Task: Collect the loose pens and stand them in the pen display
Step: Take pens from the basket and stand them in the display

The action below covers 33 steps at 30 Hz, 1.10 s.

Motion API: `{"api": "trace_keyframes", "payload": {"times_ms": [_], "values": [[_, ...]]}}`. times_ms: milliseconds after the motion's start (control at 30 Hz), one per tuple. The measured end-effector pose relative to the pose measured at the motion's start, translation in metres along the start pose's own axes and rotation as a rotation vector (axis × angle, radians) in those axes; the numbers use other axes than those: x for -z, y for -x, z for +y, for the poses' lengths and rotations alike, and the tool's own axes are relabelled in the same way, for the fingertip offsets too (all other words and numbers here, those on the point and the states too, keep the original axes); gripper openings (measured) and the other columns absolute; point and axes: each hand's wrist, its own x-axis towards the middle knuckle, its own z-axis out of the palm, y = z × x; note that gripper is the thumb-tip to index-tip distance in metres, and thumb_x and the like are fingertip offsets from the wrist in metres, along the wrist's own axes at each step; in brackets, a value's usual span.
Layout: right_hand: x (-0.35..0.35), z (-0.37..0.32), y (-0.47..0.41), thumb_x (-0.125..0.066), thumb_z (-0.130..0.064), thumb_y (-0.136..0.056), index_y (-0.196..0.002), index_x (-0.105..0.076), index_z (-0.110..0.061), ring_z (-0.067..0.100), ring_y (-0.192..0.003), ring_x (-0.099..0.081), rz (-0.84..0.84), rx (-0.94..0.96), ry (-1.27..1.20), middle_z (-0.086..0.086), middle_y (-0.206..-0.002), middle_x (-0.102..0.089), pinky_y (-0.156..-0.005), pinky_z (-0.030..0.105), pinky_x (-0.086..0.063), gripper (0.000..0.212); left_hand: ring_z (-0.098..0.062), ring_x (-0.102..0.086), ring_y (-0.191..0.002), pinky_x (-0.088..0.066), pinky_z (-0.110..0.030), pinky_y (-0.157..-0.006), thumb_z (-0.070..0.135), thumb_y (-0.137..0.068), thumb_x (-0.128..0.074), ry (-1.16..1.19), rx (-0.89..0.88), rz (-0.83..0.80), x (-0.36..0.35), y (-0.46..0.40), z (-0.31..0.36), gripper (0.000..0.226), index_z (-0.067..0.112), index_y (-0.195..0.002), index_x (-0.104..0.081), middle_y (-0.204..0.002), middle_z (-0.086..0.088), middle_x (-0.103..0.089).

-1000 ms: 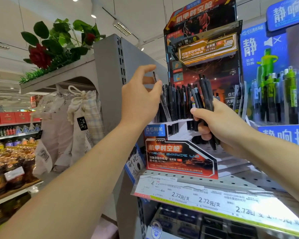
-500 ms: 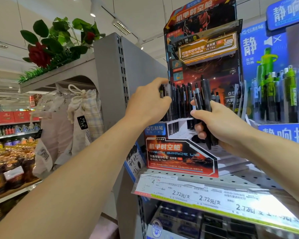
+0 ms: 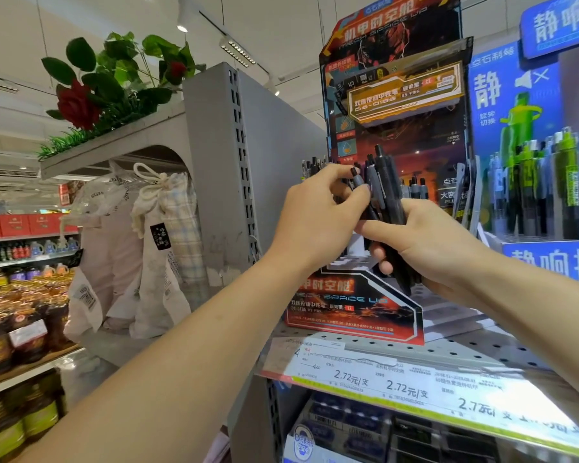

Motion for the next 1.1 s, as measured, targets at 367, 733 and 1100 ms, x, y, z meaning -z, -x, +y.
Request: {"api": "trace_keyframes", "payload": {"times_ms": [367,733,1100], "values": [[0.001,0.0,0.001,-0.064,-0.02,-0.099,-0.109,-0.066,-0.015,0.014,-0.055,-0.06,-0.038,-0.013,-0.043,0.002,-0.061,-0.058,-0.054,0.025,-0.055,0.011,-0.001,-0.066,-0.077,-0.047,-0.013,-0.064,0.034,-0.091,-0.069,0.06,0.08,0.022,0.005,0.0,0.004,0.011,0.029,-0.1,-0.064,-0.083,0.011,-0.07],[0.007,-0.007,-0.001,-0.063,-0.021,-0.101,-0.107,-0.068,-0.012,0.012,-0.054,-0.055,-0.009,-0.02,-0.001,-0.004,-0.064,-0.056,-0.04,0.021,-0.035,0.012,-0.011,-0.074,-0.069,-0.06,-0.023,-0.061,0.016,-0.094,-0.069,0.373,0.153,0.213,0.026,-0.004,0.002,0.019,0.019,-0.112,-0.066,-0.083,-0.002,-0.068],[0.009,-0.006,-0.001,-0.058,-0.03,-0.103,-0.115,-0.059,-0.025,0.009,-0.044,-0.033,-0.007,-0.048,0.033,-0.009,-0.058,-0.046,-0.04,0.021,-0.031,0.013,-0.002,-0.071,-0.081,-0.061,-0.027,-0.059,0.017,-0.093,-0.069,0.312,0.013,0.492,0.059,-0.016,-0.012,0.028,0.027,-0.114,-0.054,-0.094,0.005,-0.069]]}}
